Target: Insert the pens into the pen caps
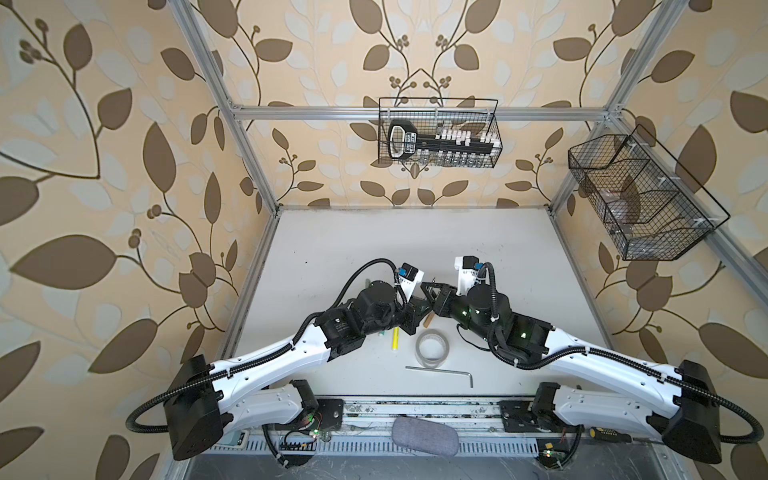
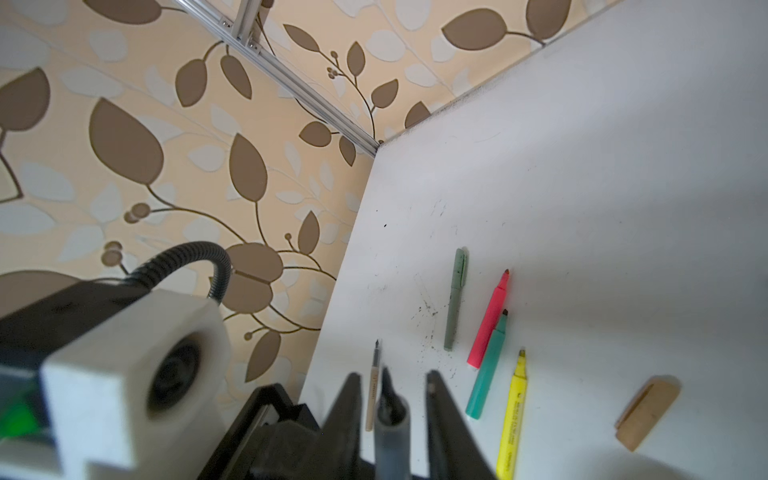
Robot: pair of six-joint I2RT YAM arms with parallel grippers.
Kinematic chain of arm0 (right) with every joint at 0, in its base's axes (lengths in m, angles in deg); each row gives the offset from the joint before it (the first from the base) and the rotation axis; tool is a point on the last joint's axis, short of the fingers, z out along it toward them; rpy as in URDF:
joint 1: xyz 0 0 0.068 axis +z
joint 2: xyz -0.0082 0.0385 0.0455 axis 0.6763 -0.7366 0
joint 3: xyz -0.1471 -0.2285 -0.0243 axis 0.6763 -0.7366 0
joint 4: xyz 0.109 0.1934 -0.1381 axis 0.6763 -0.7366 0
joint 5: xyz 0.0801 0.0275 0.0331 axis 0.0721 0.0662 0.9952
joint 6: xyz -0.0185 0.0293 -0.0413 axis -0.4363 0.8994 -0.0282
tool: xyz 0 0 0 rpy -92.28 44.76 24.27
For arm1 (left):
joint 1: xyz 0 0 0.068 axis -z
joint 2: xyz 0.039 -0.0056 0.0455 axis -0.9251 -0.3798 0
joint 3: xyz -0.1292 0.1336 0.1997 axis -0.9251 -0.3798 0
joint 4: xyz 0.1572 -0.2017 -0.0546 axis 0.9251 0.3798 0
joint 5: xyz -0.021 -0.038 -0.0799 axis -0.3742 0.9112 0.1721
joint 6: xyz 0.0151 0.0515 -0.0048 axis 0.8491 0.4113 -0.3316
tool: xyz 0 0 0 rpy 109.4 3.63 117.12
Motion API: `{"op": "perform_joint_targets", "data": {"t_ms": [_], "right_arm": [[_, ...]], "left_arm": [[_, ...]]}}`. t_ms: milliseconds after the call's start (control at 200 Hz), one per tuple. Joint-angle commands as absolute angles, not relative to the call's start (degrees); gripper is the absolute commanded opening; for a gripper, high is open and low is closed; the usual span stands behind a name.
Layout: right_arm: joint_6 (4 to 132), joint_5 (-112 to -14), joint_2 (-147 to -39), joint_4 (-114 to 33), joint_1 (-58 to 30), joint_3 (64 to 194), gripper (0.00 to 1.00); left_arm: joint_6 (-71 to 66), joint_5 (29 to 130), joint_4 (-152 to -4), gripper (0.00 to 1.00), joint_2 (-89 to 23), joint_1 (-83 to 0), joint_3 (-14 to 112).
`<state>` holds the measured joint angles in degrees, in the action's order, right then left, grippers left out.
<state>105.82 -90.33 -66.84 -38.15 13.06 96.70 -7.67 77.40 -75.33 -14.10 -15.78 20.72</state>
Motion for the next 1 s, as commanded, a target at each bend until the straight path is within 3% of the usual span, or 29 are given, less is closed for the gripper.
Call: {"op": "perform_joint_targets", "data": {"t_ms": [0, 165, 475, 700, 995], "right_arm": [[105.84, -93.17, -63.17, -39.59, 13.18, 96.75, 0.47], [105.03, -94.18, -57.86, -43.86, 9.99, 95.08, 0.61], [102.55, -88.01, -50.83, -53.36, -8.74, 91.14, 0.64], [95.12, -80.86, -63.56, -57.20, -21.21, 94.15, 0.63], [87.74, -82.44, -82.87, -62.46, -22.16, 104.37, 0.60]], "left_arm": [[-8.51, 73.25, -76.03, 0.00, -12.44, -15.82, 20.14], [-11.05, 68.47, -72.58, 0.00, -12.02, -15.82, 21.18], [-12.86, 63.41, -71.24, 0.00, -11.72, -15.82, 20.67], [-13.38, 61.83, -69.38, 0.00, -12.70, -15.82, 21.54], [-14.98, 61.35, -68.46, 0.00, -14.83, -16.08, 22.99]]}}
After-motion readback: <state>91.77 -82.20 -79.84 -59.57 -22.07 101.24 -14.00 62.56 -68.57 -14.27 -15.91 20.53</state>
